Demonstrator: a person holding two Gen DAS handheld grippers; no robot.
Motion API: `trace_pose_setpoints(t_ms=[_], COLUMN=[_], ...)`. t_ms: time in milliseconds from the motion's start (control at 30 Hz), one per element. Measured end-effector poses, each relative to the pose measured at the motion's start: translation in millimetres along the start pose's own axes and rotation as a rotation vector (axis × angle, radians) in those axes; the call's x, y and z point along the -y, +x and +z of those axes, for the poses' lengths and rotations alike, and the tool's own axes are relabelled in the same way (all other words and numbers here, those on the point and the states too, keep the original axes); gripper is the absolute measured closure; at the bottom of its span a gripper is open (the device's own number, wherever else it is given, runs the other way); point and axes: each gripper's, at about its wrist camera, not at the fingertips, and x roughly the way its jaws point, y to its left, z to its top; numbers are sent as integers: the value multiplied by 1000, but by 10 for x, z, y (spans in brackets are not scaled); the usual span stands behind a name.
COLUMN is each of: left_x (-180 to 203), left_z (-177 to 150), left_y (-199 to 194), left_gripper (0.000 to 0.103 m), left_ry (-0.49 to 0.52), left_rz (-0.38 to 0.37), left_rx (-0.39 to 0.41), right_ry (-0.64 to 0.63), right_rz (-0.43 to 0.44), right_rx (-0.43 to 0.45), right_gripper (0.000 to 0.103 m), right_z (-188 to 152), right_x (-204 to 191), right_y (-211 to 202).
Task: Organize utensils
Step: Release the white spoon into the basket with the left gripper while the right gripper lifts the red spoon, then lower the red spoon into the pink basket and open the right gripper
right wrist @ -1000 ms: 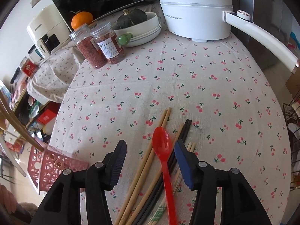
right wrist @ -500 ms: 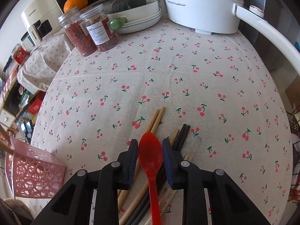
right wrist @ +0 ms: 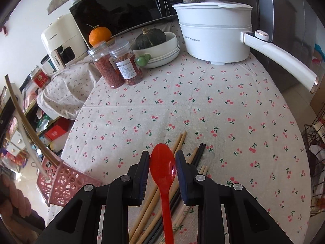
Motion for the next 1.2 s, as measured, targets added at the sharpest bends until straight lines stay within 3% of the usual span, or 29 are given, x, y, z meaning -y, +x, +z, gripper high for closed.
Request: trace_pose_setpoints(t_ms=[100, 167, 300, 500, 600, 667, 700, 833, 967, 1200], left_x=[-9, -3, -8, -163, -264, -320, -354, -552, -716, -863], left_z=[-24, -6, 73, 228, 303, 328, 323, 254, 177, 157], left_y=[5, -42, -199, -420, -509, -507, -500, -470, -426, -396], left_gripper=[96, 88, 81, 77, 60, 35, 33, 30, 30, 30], left_ry=[-13, -17, -28, -90, -98, -72, -63, -92, -142, -171], left_rz=[2, -7, -24, -35, 11, 86, 116, 149, 137, 142], left_rx=[-36, -51, -77, -178, -235, -296, -324, -385, -436, -454], right_ry=[-3, -2, 17, 55, 71, 87, 94, 110, 95, 117], right_rz=[20, 29, 51, 81, 100, 89, 84, 56, -25, -100], right_rx=[48, 84, 169, 376, 484, 558, 591, 705, 790, 821], right_gripper=[77, 77, 77, 77, 77, 77, 77, 77, 76, 76], right_z=[-33, -38, -39, -16, 11, 20, 30, 29, -8, 3], right_x=[-83, -141, -305, -699, -953, -1116, -1194, -1468, -1686, -1760], right_y=[-205, -346, -669, -1191, -1333, -1362, -1354, -1255, -1098, -783])
